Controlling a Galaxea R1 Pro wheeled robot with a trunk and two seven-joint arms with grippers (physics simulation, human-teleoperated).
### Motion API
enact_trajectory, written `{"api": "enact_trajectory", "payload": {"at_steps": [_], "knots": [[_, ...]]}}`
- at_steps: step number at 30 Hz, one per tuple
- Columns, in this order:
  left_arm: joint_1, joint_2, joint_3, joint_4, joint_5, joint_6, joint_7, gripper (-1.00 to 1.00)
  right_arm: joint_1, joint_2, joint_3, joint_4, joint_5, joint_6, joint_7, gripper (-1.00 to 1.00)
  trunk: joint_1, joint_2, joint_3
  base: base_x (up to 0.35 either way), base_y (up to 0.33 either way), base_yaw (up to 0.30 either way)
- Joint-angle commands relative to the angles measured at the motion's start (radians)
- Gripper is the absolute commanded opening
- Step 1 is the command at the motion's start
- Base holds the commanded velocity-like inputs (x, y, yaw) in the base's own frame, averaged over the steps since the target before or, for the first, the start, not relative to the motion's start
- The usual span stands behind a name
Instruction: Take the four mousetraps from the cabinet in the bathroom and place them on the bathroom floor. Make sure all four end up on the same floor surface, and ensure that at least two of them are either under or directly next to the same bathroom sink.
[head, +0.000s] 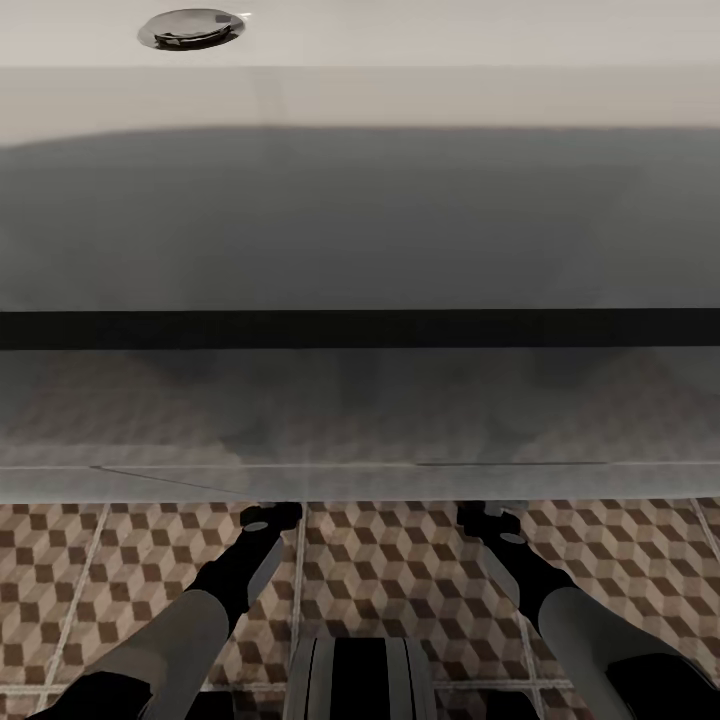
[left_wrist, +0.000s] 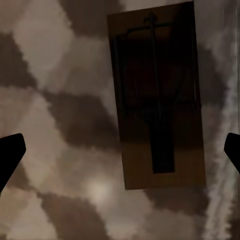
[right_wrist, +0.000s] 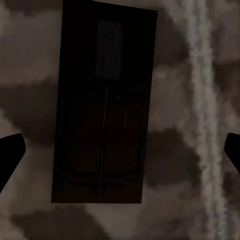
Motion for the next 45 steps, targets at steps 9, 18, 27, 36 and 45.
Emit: {"api": "enact_trajectory", "payload": {"at_steps": [9,18,27,36,45], "knots": [[0.001,0.002,-0.011,-0.030,0.009,0.005,0.009,1.00,0.000,-0.001,0.010,-0.001,-0.009,-0.003,-0.005,1.00,0.000,0.000,-0.001,0.000,0.000,0.000],[0.001,0.001,-0.005,-0.062,0.010,0.010,0.022,1.00,0.000,-0.001,0.012,-0.005,-0.009,-0.003,-0.005,1.00,0.000,0.000,-0.001,-0.143,0.000,0.000],[0.001,0.001,-0.007,-0.083,0.009,0.011,0.025,1.00,0.000,-0.001,0.015,-0.010,-0.009,-0.003,-0.005,1.00,0.000,0.000,-0.001,-0.315,0.000,0.000],[0.001,0.001,-0.009,-0.087,0.009,0.012,0.026,1.00,0.000,-0.001,0.020,-0.010,-0.008,-0.005,-0.005,1.00,0.000,0.000,-0.001,-0.341,0.000,0.000],[0.001,0.001,-0.010,-0.087,0.009,0.011,0.026,1.00,0.000,-0.001,0.023,-0.011,-0.007,-0.005,-0.005,1.00,0.000,0.000,-0.001,-0.345,0.000,0.000]]}}
